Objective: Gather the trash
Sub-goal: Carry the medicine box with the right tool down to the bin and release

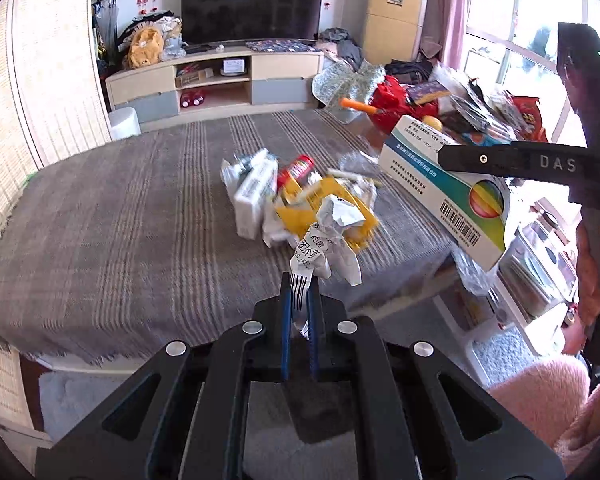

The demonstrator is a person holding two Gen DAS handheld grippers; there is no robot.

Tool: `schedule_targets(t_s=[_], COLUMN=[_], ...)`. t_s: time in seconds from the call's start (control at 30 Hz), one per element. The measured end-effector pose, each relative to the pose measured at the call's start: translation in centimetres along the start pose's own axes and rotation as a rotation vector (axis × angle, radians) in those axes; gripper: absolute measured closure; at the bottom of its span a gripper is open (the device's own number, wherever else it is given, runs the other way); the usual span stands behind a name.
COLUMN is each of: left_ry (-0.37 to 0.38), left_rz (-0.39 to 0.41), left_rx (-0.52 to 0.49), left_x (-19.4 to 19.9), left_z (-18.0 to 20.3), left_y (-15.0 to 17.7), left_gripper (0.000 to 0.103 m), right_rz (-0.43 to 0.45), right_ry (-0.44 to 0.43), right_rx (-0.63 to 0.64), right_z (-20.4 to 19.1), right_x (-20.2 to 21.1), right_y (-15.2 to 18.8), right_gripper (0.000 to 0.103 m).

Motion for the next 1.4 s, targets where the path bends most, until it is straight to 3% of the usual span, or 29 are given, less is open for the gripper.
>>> schedule_targets(t_s=[0.33, 0.7, 0.93, 1.1, 1.2, 1.3, 1.4], left_ry=[0.041, 0.047, 0.046, 0.026, 0.018, 0.011, 0.005], left_rz=[-0.125, -0.285, -0.383, -0.42, -0.423, -0.421, -0.418], left_rx=[0.048, 0.132, 0.16, 0.161, 0.155, 0.154, 0.162], left_x=[-1.6, -8.9, -14.5, -16.5, -17.1, -17.2, -16.9], left_z=[1.5, 0.3, -0.8, -1.0, -1.0, -1.2, -1.8], left_y=[9.5, 16.7, 19.3, 19.4, 19.2, 19.0, 18.9], left_gripper=[0.097, 0.097, 0.097, 0.095, 0.087, 0.07, 0.068], right_rz=[-0.056, -0.187, -0.239, -0.275, -0.294, -0.302, -0.298], right_ry=[-0.025, -0.059, -0.081, -0.084, -0.086, -0.082, -0.068], right_rx=[-0.02, -0.114, -0.166, -0.199, -0.213, -0.224, -0.235], right_z=[-2.7, -1.7, -0.7, -0.1, 0.1, 0.4, 0.8], right_x=[1.2, -6.2, -11.6, -13.8, -14.7, -15.1, -15.0], right_y=[10.7, 18.8, 21.0, 21.6, 21.6, 21.7, 21.5], right_gripper=[0.08, 0.08, 0.08, 0.077, 0.077, 0.058, 0.057])
Point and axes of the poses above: each gripper's, at about its wrist camera, not at the fingertips, and x roughly against the way its jaws point, z to its right, y to its underside, the point moved 9 cm from there along -x, roughly the way its jaws point, and after that the axes turned 9 degrees about x, right-handed, at the moved point
